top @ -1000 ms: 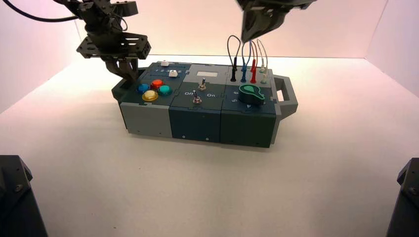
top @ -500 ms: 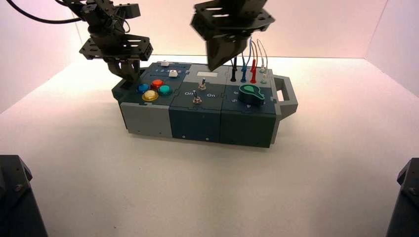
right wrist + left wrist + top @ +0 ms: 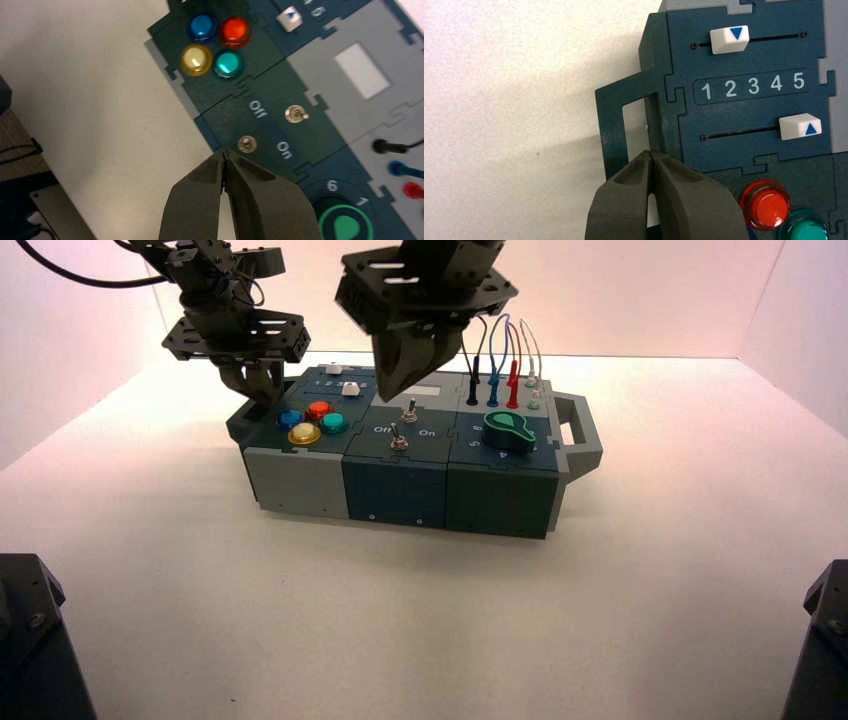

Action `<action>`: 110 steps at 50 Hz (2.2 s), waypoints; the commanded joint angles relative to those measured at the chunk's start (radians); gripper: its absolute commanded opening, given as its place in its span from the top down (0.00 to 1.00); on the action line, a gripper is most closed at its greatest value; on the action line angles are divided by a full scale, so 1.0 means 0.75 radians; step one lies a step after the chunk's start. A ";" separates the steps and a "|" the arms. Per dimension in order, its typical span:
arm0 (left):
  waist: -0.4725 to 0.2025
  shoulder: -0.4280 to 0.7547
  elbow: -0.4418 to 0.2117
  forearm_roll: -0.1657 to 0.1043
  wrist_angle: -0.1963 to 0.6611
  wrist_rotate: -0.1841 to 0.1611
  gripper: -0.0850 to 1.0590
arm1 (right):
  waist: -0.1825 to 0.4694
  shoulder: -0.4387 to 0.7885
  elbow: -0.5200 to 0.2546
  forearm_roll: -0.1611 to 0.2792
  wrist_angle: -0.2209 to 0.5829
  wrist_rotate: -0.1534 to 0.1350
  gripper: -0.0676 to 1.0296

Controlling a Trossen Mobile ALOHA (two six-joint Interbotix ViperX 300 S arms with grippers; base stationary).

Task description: Flip the bottom switch on with the right gripper.

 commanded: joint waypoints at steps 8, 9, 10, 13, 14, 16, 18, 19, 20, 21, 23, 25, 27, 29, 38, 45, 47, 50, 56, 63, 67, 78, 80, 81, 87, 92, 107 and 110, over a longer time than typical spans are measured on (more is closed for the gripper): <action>0.012 -0.006 -0.018 0.006 -0.002 0.002 0.95 | 0.006 0.041 -0.059 -0.004 -0.027 0.000 0.96; 0.014 -0.008 -0.018 0.004 -0.002 0.002 0.95 | 0.006 0.045 -0.059 -0.006 -0.031 0.000 0.96; 0.014 -0.006 -0.018 0.006 0.000 0.002 0.95 | 0.006 0.049 -0.061 -0.008 -0.037 -0.002 0.96; 0.012 -0.008 -0.018 0.006 0.002 0.002 0.95 | 0.006 0.059 -0.070 -0.016 -0.049 -0.004 0.96; 0.012 -0.008 -0.018 0.006 0.002 0.002 0.95 | 0.006 0.061 -0.072 -0.022 -0.051 -0.002 0.96; 0.012 -0.006 -0.018 0.006 0.002 0.002 0.95 | 0.006 0.067 -0.080 -0.031 -0.053 -0.002 0.96; 0.012 -0.008 -0.018 0.006 0.004 0.002 0.95 | 0.006 0.074 -0.088 -0.037 -0.053 -0.002 0.96; 0.012 -0.008 -0.018 0.004 0.004 0.002 0.95 | 0.006 0.078 -0.092 -0.043 -0.053 -0.002 0.96; 0.012 -0.008 -0.018 0.006 0.004 0.002 0.95 | 0.006 0.082 -0.096 -0.045 -0.053 -0.002 0.96; 0.014 -0.008 -0.018 0.006 0.004 0.002 0.95 | 0.004 0.084 -0.100 -0.051 -0.053 -0.002 0.96; 0.014 -0.008 -0.018 0.006 0.004 0.002 0.95 | 0.004 0.086 -0.104 -0.055 -0.053 -0.002 0.96; 0.014 -0.008 -0.018 0.006 0.006 0.002 0.95 | 0.002 0.090 -0.106 -0.059 -0.053 -0.002 0.96; 0.012 -0.008 -0.018 0.006 0.008 0.002 0.95 | 0.002 0.108 -0.117 -0.065 -0.051 -0.002 0.96; 0.014 -0.010 -0.018 0.006 0.010 0.002 0.95 | 0.002 0.115 -0.121 -0.067 -0.051 -0.002 0.96; 0.014 -0.008 -0.018 0.006 0.010 0.004 0.95 | 0.000 0.145 -0.123 -0.076 -0.051 -0.002 0.96; 0.012 -0.008 -0.018 0.006 0.014 0.002 0.95 | -0.008 0.178 -0.129 -0.094 -0.055 -0.002 0.96; 0.014 -0.010 -0.018 0.006 0.014 0.004 0.95 | -0.010 0.178 -0.129 -0.094 -0.055 -0.002 0.96; 0.012 -0.006 -0.018 0.006 0.014 0.004 0.95 | -0.029 0.176 -0.129 -0.102 -0.055 -0.002 0.96; 0.014 -0.006 -0.020 0.006 0.016 0.004 0.95 | -0.055 0.170 -0.123 -0.108 -0.055 -0.002 0.96; 0.012 -0.006 -0.018 0.006 0.018 0.004 0.95 | -0.084 0.168 -0.121 -0.119 -0.055 -0.002 0.96; 0.012 -0.006 -0.020 0.008 0.020 0.004 0.95 | -0.088 0.170 -0.123 -0.123 -0.055 -0.002 0.96; 0.014 -0.002 -0.025 0.008 0.022 0.004 0.95 | -0.088 0.170 -0.135 -0.127 -0.055 -0.002 0.96; 0.014 -0.002 -0.027 0.008 0.025 0.004 0.95 | -0.088 0.168 -0.139 -0.127 -0.057 -0.002 0.96; 0.014 -0.002 -0.027 0.008 0.025 0.004 0.95 | -0.090 0.168 -0.141 -0.127 -0.055 -0.004 0.96; 0.016 -0.002 -0.027 0.008 0.025 0.004 0.95 | -0.086 0.168 -0.151 -0.127 -0.053 -0.004 0.96; 0.016 -0.002 -0.027 0.008 0.027 0.004 0.95 | -0.086 0.170 -0.153 -0.127 -0.049 -0.002 0.96; 0.018 0.000 -0.029 0.008 0.029 0.004 0.95 | -0.080 0.184 -0.147 -0.121 -0.047 -0.002 0.96; 0.018 0.000 -0.029 0.008 0.027 0.004 0.95 | -0.074 0.188 -0.145 -0.117 -0.047 -0.002 0.96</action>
